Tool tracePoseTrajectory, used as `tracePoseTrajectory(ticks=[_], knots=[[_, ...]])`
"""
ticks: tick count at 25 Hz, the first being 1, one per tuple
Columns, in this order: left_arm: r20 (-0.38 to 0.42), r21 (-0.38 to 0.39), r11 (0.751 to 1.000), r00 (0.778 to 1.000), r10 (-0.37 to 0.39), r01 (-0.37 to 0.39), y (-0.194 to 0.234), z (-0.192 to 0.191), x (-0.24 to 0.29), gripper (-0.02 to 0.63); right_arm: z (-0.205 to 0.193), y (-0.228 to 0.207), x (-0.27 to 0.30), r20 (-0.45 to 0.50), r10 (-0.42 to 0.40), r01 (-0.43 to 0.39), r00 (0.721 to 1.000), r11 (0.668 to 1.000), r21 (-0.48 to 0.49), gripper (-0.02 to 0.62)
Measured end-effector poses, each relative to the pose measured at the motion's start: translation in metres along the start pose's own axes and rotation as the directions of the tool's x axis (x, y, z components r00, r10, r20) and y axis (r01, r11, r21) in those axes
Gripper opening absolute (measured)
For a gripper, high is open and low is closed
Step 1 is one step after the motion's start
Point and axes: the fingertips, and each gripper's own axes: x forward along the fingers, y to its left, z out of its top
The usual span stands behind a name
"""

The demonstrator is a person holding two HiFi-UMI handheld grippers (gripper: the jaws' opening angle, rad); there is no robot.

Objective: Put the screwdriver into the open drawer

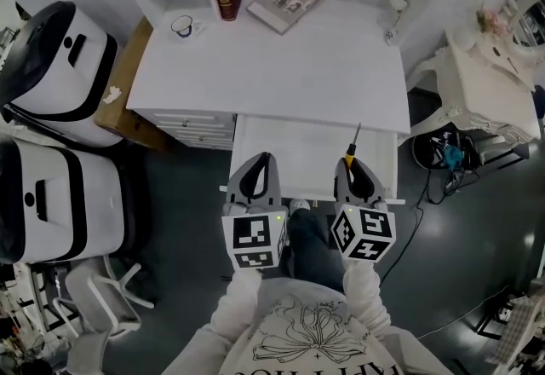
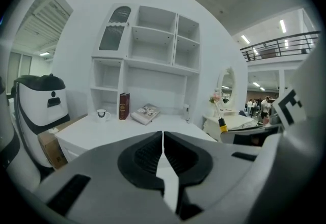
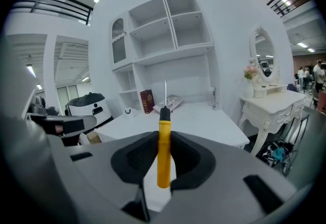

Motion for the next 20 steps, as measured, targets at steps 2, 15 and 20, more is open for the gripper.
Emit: tracePoseTrajectory(ticks=[2,15,20], knots=[[-0.013,-0.003,1.0,1.0,0.008,-0.008,0.001,-0.002,0.01,0.011,-0.002,-0.003,0.011,-0.019,0.012,-0.012,1.0,1.0,-0.006,0.071],[-0.125,-0.018,0.998,0.991,0.055,-0.058,0.011,-0.029,0.076,0.011,-0.022,-0.024,0.082,-0.151,0.089,-0.094,0.985,0.995,-0.027,0.071],[-0.175,-0.028,0.997,0.982,0.071,-0.077,0.013,-0.048,0.095,0.011,-0.039,-0.03,0.103,-0.212,0.115,-0.124,0.971,0.992,-0.032,0.071]])
